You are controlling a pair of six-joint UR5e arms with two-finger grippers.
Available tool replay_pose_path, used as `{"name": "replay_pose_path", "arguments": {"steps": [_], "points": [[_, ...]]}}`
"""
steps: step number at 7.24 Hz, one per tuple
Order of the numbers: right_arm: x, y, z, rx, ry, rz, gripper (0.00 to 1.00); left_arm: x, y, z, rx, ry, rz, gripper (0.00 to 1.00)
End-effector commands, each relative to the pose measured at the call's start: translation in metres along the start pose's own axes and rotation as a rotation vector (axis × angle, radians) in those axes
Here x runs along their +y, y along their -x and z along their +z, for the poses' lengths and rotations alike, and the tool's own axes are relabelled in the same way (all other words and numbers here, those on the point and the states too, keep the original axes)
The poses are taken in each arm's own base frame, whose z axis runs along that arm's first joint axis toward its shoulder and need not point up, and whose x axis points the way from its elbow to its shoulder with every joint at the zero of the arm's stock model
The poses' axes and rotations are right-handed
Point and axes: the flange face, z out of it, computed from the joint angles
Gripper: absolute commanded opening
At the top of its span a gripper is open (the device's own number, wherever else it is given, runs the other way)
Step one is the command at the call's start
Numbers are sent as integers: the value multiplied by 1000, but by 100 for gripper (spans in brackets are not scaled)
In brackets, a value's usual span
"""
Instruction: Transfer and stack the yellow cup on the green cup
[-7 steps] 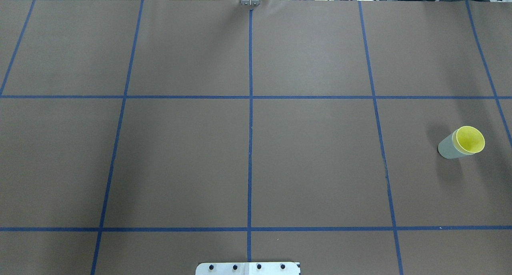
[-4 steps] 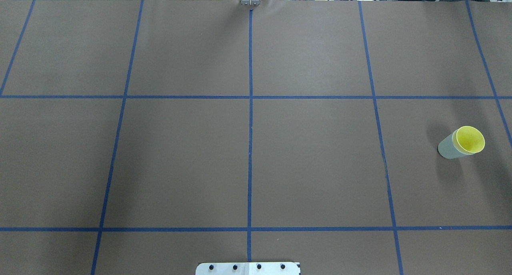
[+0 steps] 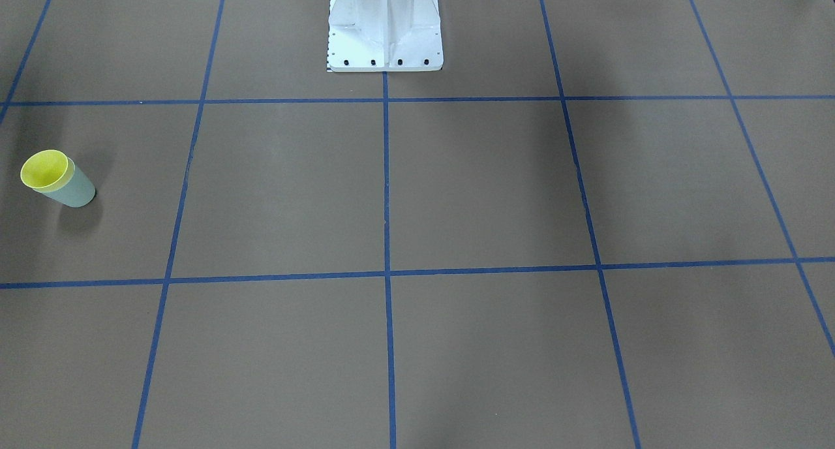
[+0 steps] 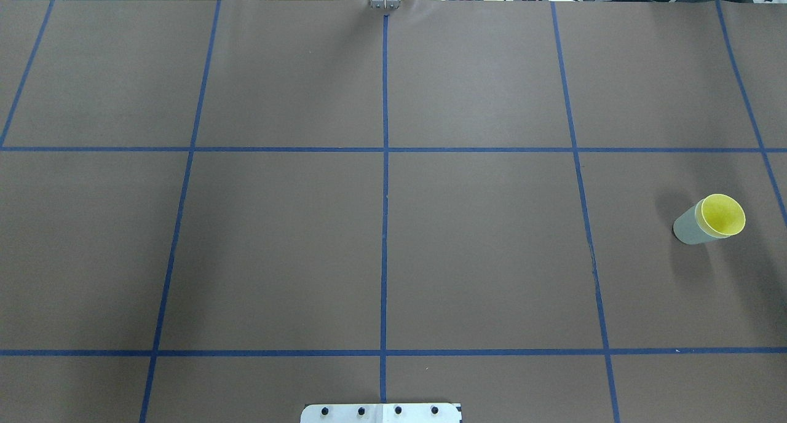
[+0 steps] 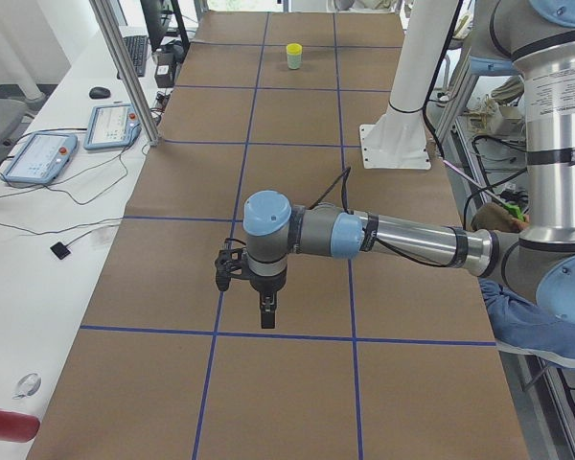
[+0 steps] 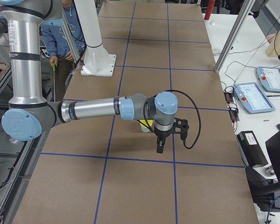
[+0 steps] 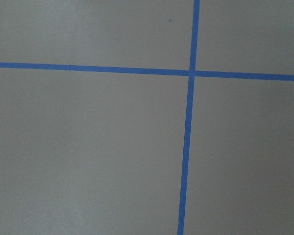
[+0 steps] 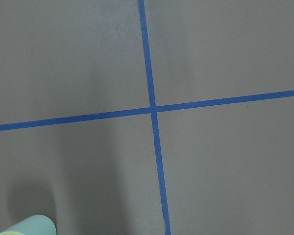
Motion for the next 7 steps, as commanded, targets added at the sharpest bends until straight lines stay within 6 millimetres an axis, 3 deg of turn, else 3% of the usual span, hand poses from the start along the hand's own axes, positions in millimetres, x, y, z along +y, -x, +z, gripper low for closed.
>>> {"name": "replay_pose_path", "arguments": {"steps": [1, 3, 7], "points": [[5, 30, -31, -3, -63, -55, 100, 3, -3, 1, 41, 8, -3, 100], [1, 39, -34, -6, -73, -71, 100, 5, -7, -3, 69, 7, -1, 100], [3, 35, -28, -9, -59, -59, 100, 11, -29, -27, 104, -26, 33, 100]]}}
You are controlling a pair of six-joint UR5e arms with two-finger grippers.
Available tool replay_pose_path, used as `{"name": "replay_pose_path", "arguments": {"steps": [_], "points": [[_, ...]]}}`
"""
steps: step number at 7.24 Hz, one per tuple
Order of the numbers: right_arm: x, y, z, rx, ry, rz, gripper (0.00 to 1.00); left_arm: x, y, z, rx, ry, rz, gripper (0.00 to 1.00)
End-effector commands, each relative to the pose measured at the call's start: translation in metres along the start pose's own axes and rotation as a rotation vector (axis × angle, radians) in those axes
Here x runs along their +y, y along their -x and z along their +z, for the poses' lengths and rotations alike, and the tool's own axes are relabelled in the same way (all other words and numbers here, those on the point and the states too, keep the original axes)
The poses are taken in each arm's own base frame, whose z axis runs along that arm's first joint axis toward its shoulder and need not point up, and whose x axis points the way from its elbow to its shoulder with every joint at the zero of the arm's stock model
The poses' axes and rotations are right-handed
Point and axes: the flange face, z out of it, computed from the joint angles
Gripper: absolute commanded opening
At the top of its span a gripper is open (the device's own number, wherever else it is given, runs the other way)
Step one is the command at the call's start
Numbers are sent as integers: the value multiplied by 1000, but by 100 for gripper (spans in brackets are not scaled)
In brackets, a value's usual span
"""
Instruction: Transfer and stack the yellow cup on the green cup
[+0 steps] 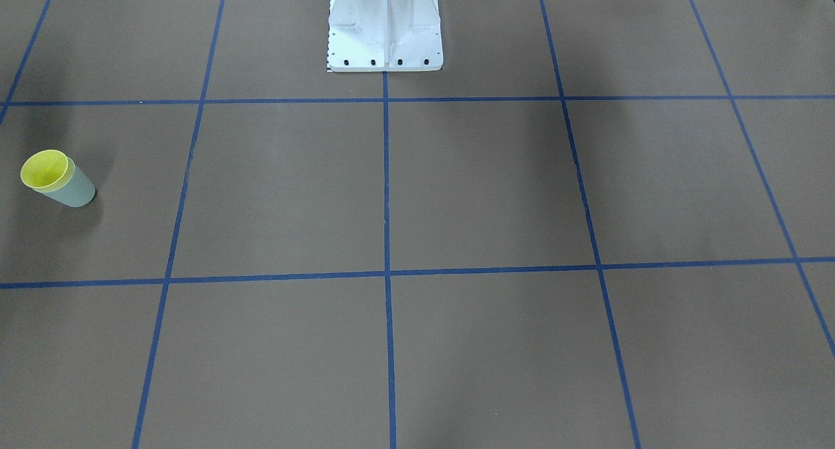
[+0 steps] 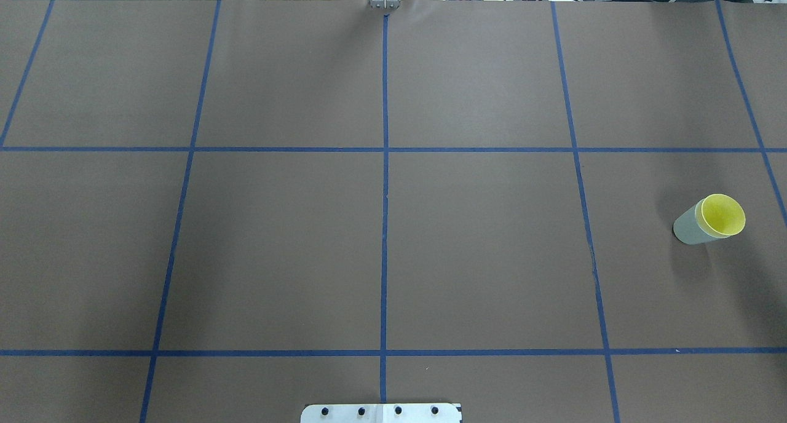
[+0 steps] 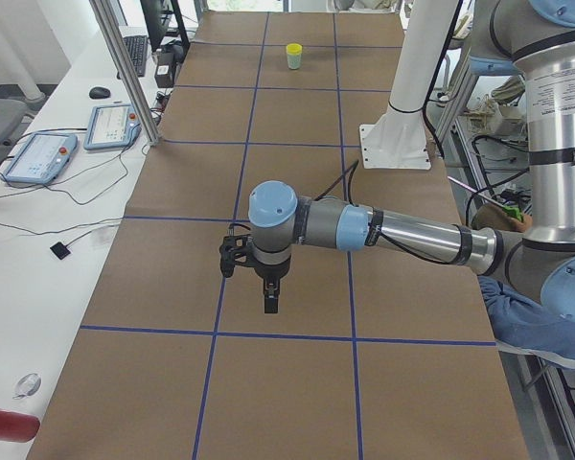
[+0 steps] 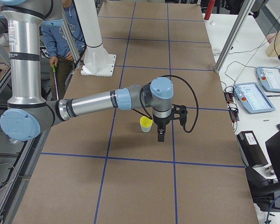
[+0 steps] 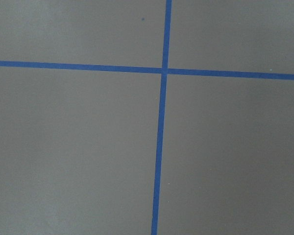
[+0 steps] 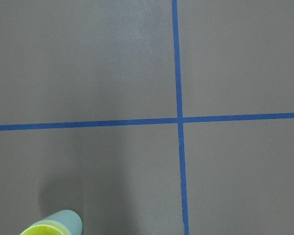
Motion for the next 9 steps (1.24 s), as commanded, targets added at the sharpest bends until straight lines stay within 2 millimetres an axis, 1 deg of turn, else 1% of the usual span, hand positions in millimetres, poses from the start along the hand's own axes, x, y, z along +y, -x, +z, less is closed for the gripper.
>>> {"name": "replay_pose_path", "arguments": {"steps": [1, 2, 3, 4, 5, 6, 7, 8, 9], "points": [[-3, 2, 1, -8, 2, 0, 100, 1, -14, -9, 55, -14, 21, 100], [-3, 2, 2, -14, 4, 1, 100, 3, -42, -40, 86, -70, 75, 100], [2, -5, 7, -10, 18, 14, 100, 9, -58, -60, 82, -110, 109, 100], [5, -4, 6, -10, 16, 12, 100, 7, -56, -58, 78, -105, 102, 100], [6, -5, 5, -3, 15, 15, 100, 7, -51, -51, 76, -84, 81, 100], [8, -5, 4, -1, 13, 13, 100, 1, -27, -24, 65, -28, 26, 100], [13, -10, 9, 2, 21, 21, 100, -11, 6, 4, -26, 8, -13, 100], [15, -11, 8, 5, 19, 22, 100, -21, 27, 22, -75, 35, -47, 100], [18, -9, 3, 5, 10, 18, 100, -21, 28, 24, -73, 38, -42, 100]]}}
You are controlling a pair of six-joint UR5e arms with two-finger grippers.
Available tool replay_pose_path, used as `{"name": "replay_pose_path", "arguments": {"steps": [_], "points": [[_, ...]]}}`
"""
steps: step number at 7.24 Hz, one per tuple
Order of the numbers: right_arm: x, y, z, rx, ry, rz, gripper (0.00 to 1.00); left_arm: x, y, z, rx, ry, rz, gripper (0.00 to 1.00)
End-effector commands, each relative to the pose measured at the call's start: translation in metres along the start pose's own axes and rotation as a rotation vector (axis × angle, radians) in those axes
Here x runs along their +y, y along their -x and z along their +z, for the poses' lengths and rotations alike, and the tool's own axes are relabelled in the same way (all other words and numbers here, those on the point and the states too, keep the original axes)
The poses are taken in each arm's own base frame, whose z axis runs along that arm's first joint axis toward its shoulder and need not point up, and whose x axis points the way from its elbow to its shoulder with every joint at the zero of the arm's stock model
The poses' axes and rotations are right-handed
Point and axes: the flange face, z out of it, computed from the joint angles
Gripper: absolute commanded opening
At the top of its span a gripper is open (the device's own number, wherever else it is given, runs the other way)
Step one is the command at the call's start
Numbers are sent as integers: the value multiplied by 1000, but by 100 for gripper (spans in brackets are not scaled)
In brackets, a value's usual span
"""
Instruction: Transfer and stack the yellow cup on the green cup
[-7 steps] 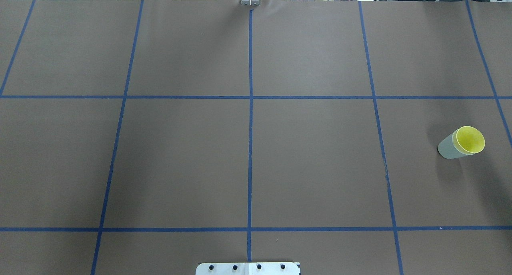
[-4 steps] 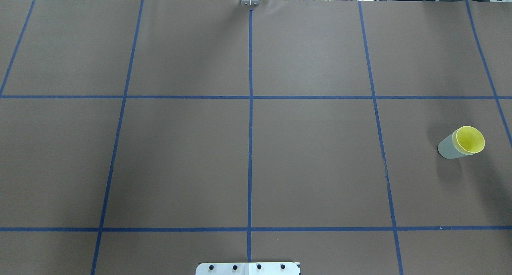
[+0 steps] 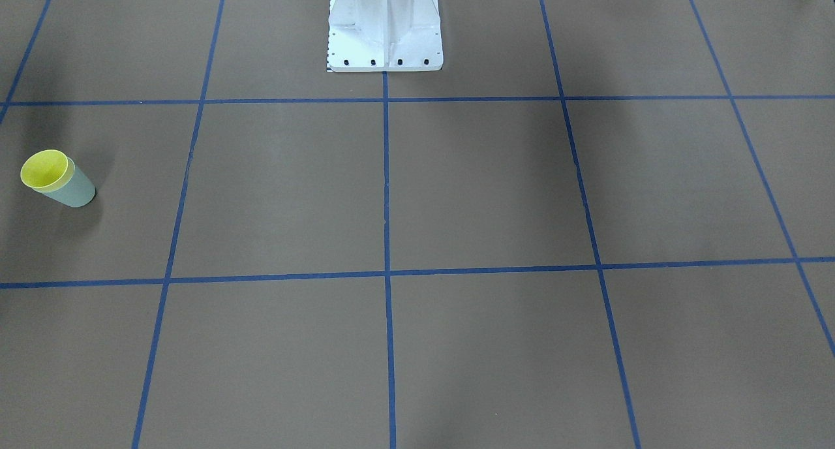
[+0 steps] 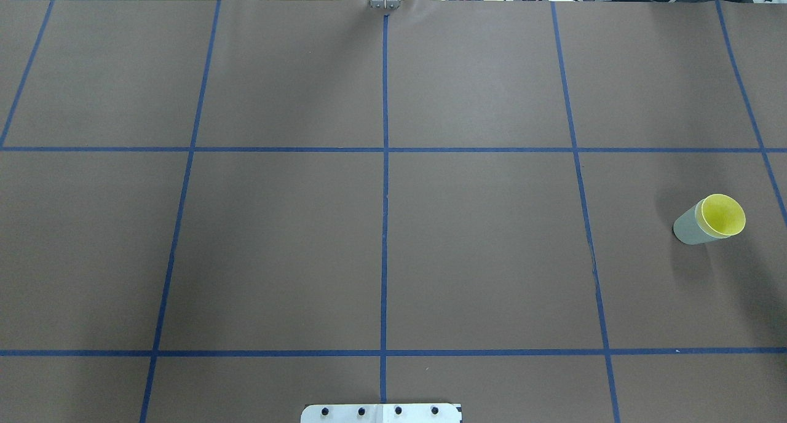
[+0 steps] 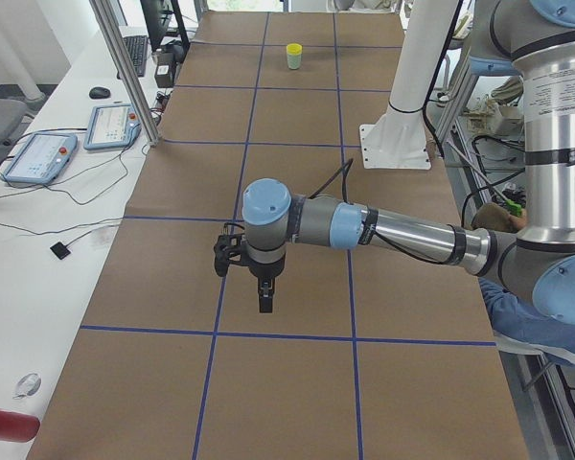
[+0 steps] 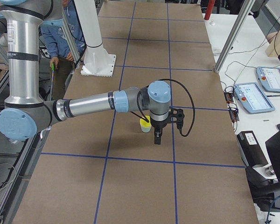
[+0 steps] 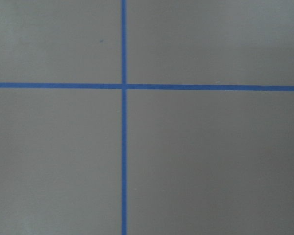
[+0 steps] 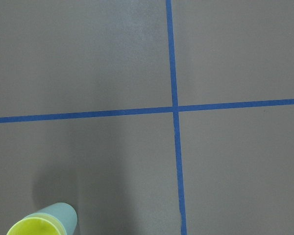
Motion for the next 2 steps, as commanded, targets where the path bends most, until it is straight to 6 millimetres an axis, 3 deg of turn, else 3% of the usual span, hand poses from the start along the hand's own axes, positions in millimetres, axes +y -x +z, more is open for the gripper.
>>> {"name": "replay_pose_path", "arguments": {"steps": [1, 2], "points": [[2, 4, -7, 2, -14, -9, 100, -7, 17, 18, -20, 21, -10, 100], [-1, 7, -11, 18, -27, -17, 100, -7, 13, 14, -5, -16, 17, 100]]}}
